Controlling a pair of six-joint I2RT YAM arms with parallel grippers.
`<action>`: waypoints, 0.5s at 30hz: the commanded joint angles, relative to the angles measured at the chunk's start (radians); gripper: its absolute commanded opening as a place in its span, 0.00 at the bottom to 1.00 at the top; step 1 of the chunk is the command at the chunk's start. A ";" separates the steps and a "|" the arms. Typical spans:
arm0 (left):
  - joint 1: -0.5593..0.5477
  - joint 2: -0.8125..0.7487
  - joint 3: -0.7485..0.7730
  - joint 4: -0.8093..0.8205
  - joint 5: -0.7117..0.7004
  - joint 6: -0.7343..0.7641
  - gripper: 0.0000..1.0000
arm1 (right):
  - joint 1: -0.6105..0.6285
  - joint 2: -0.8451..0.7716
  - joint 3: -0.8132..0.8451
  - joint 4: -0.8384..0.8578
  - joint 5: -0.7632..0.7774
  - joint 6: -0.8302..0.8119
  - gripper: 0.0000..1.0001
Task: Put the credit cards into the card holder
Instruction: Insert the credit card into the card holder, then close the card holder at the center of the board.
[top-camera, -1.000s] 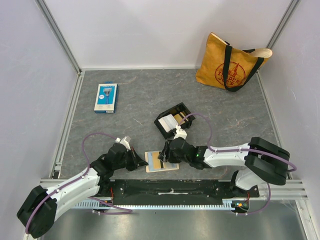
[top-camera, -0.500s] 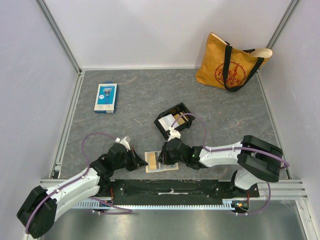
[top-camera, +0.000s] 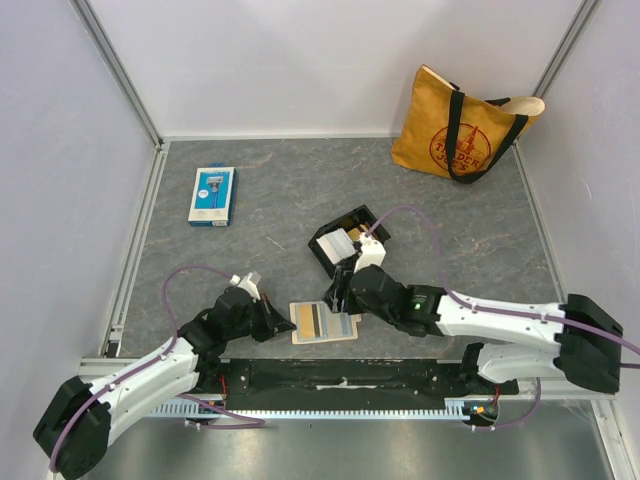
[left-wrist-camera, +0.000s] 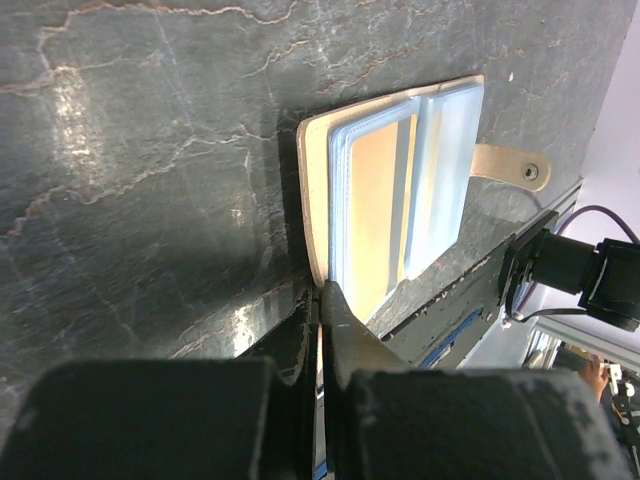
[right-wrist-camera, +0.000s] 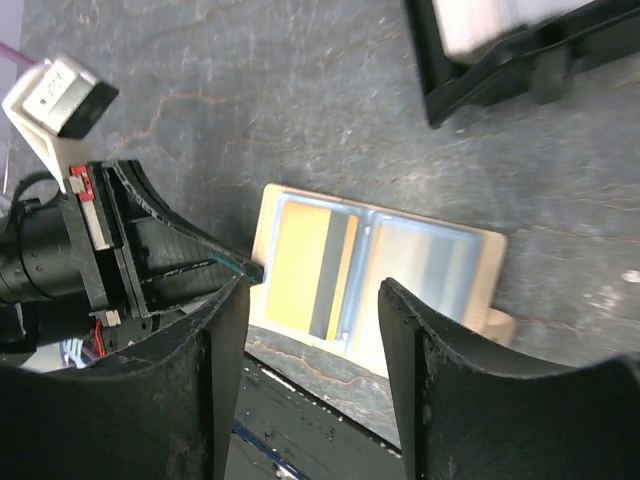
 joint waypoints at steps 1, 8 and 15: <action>-0.001 -0.006 0.018 -0.027 0.001 0.017 0.02 | 0.001 -0.082 0.046 -0.255 0.163 -0.031 0.62; -0.002 0.003 0.059 -0.061 0.007 0.035 0.02 | 0.000 -0.099 0.047 -0.381 0.184 0.012 0.65; -0.001 0.018 0.081 -0.078 0.015 0.046 0.02 | 0.001 -0.064 0.056 -0.382 0.162 0.018 0.67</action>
